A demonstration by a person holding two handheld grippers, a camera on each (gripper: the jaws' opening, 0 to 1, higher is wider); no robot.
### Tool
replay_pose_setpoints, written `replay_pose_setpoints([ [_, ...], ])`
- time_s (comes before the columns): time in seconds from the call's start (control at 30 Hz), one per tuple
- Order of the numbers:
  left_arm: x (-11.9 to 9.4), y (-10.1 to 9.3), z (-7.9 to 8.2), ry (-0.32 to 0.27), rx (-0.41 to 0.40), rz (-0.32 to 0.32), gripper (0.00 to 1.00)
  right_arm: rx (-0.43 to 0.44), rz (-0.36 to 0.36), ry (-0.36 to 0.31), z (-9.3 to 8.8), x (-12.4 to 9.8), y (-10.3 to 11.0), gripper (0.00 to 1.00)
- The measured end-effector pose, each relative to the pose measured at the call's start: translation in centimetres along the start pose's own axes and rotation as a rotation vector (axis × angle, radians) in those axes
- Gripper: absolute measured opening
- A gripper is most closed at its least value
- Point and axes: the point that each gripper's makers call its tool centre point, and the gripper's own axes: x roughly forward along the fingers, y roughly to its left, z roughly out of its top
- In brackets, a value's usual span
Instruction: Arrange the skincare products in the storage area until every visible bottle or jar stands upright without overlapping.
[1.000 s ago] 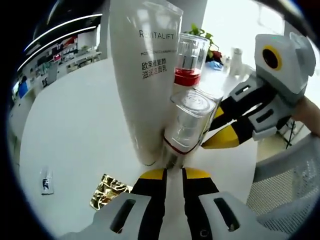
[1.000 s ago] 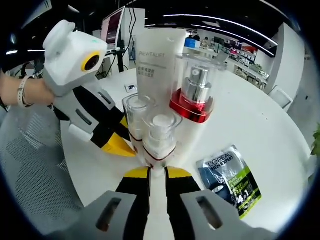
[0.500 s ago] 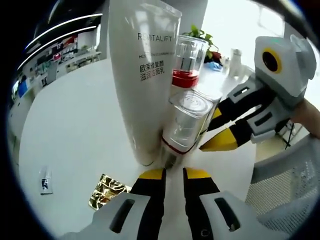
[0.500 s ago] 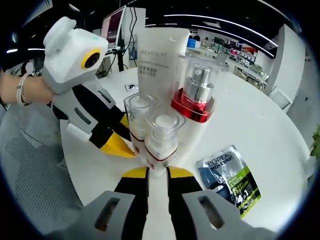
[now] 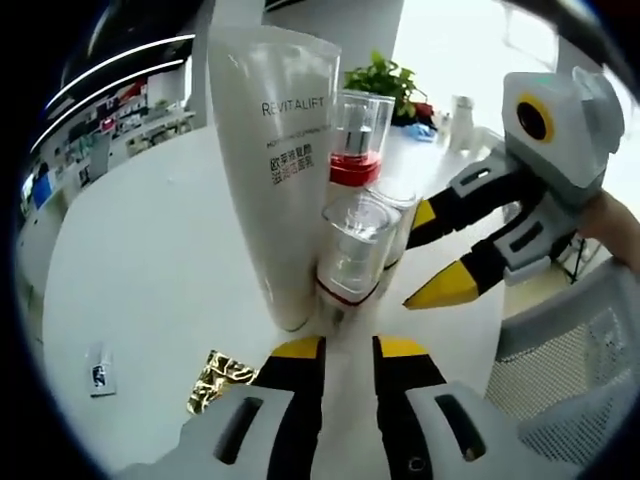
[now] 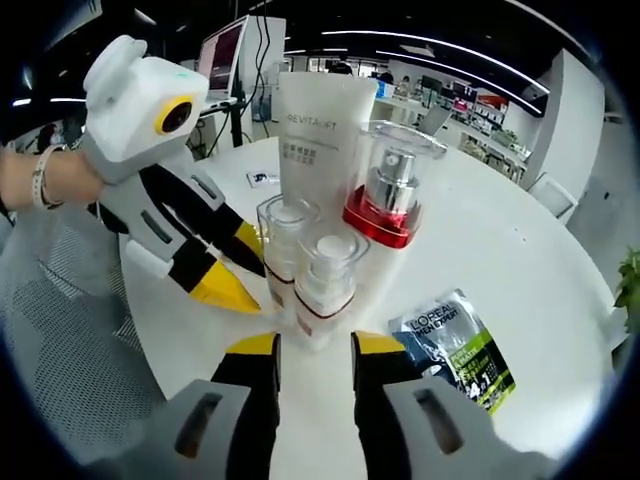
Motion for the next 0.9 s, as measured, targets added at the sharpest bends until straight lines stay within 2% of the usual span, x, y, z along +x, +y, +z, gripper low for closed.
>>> replay_pose_setpoints([
  [0.13,-0.9,0.1,0.0,-0.004,0.01,0.001,0.19,0.012,-0.005,-0.004,0.2,-0.3,0.2,0.33],
  [0.47,-2.6,0.1,-0.5,0.015,0.049,-0.003,0.32,0.042,-0.025,-0.017,0.7,-1.3,0.3,0.42],
  [0.9,-5.2,0.8,0.6,-0.012,0.072,0.013,0.44,0.039,-0.071,-0.037,2.2,-3.3,0.4,0.59],
])
